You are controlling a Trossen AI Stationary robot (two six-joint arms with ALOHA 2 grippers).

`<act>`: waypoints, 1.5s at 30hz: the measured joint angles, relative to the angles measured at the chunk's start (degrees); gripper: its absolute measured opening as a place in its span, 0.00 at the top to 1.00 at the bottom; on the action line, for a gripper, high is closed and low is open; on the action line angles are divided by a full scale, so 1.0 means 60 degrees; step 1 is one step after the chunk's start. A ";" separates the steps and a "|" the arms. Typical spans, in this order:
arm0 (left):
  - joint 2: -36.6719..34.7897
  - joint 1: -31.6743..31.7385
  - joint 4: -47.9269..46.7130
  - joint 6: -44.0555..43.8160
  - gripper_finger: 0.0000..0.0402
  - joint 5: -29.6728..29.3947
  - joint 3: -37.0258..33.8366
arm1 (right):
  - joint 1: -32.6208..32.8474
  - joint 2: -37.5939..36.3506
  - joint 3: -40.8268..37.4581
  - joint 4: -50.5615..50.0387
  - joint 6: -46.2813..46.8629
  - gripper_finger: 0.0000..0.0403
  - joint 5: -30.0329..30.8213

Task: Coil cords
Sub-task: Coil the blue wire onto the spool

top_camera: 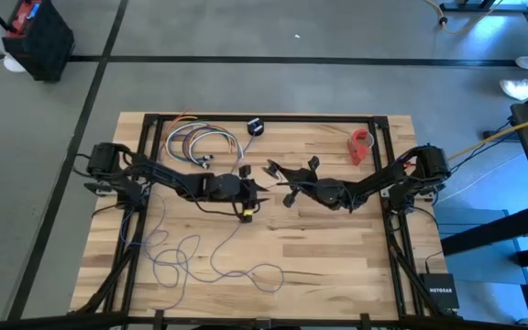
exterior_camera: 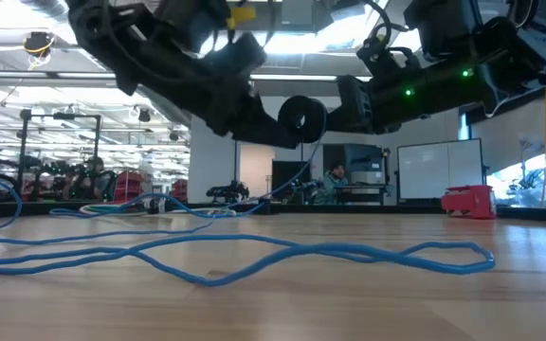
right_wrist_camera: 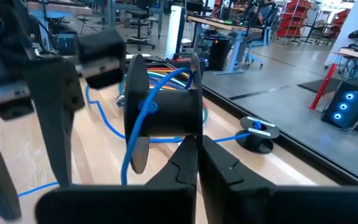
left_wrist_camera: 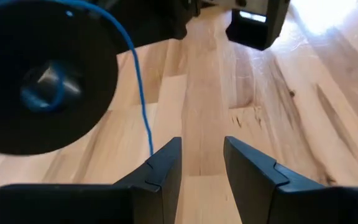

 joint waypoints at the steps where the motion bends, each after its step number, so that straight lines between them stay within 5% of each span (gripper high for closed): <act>1: 0.0123 0.0003 -0.0001 0.0081 0.72 -0.0008 0.0077 | 0.0000 0.0000 -0.0003 0.0000 -0.0004 0.98 0.0000; 10: 0.0470 0.0105 -0.0076 0.0248 0.72 -0.1362 0.0282 | 0.0000 0.0000 0.0000 -0.0071 -0.0215 0.98 -0.0011; 19: 0.0734 0.0353 -0.0153 -0.0401 0.72 -0.0441 0.0286 | 0.0000 0.0000 0.0000 -0.0087 -0.0215 0.98 -0.0017; 37: 0.1178 0.0765 -0.0491 -0.0479 0.72 -0.0561 0.0282 | 0.0000 -0.0004 -0.0003 -0.0133 -0.0225 0.98 -0.0172; 45: 0.1169 0.0800 -0.0539 -0.0210 0.92 -0.0546 0.0286 | 0.0000 -0.0004 -0.0003 -0.0085 -0.0226 0.98 -0.0176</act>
